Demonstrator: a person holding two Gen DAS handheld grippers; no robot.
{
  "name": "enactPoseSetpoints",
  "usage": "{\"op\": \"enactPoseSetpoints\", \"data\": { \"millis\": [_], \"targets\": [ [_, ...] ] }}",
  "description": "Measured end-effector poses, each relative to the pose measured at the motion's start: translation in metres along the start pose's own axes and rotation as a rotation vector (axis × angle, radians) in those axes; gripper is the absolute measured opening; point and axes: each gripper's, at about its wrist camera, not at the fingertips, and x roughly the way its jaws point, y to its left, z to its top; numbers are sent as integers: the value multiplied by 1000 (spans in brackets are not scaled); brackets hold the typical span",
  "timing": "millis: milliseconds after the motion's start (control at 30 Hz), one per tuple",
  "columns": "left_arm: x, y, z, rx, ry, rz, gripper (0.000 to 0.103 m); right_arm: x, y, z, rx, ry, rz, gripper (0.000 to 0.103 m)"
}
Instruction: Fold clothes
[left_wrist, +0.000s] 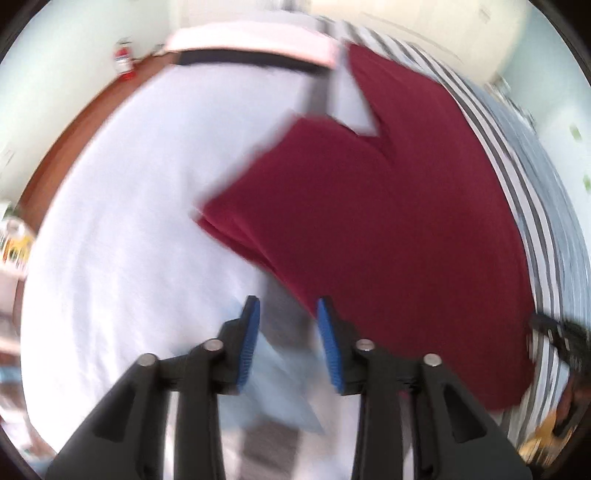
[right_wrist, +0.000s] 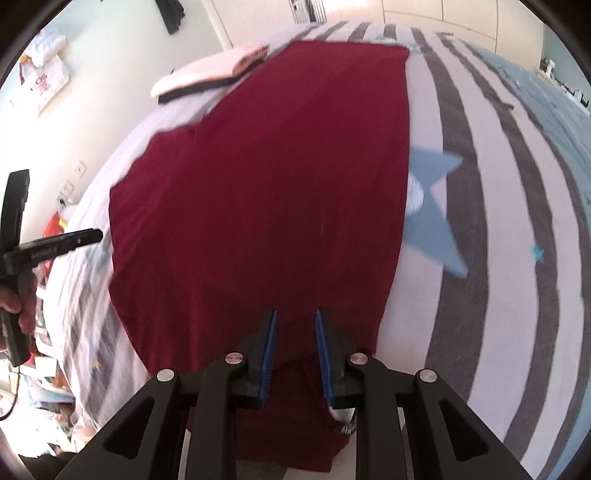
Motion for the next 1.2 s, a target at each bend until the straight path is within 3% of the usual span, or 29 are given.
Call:
{"op": "enactPoseSetpoints", "data": {
  "millis": [133, 233, 267, 400, 467, 567, 633, 800, 967, 1200],
  "targets": [
    [13, 34, 32, -130, -51, 23, 48, 0, -3, 28, 28, -53, -24, 19],
    [26, 36, 27, -176, -38, 27, 48, 6, -5, 48, 58, -93, -46, 19],
    [26, 46, 15, -183, -32, 13, 48, 10, -3, 54, 69, -102, -52, 19],
    [36, 53, 17, -179, -16, -3, 48, 21, -8, 69, 114, -123, -73, 19],
    [49, 39, 32, -169, -19, -5, 48, 26, -9, 73, 126, -126, -80, 19],
    [50, 30, 26, -125, -37, 6, 48, 32, -8, 76, 136, -125, -88, 19],
    [51, 27, 24, -111, -43, 5, 46, 34, -7, 76, 145, -119, -91, 19],
    [54, 17, 24, -76, -37, 8, 9, 40, -6, 77, 160, -106, -95, 19],
    [52, 11, 25, -96, -30, -2, 6, 40, -8, 75, 166, -107, -88, 19],
    [34, -10, 26, -99, -65, 51, 5, 29, -22, 70, 150, -130, -98, 19]
  ]
}}
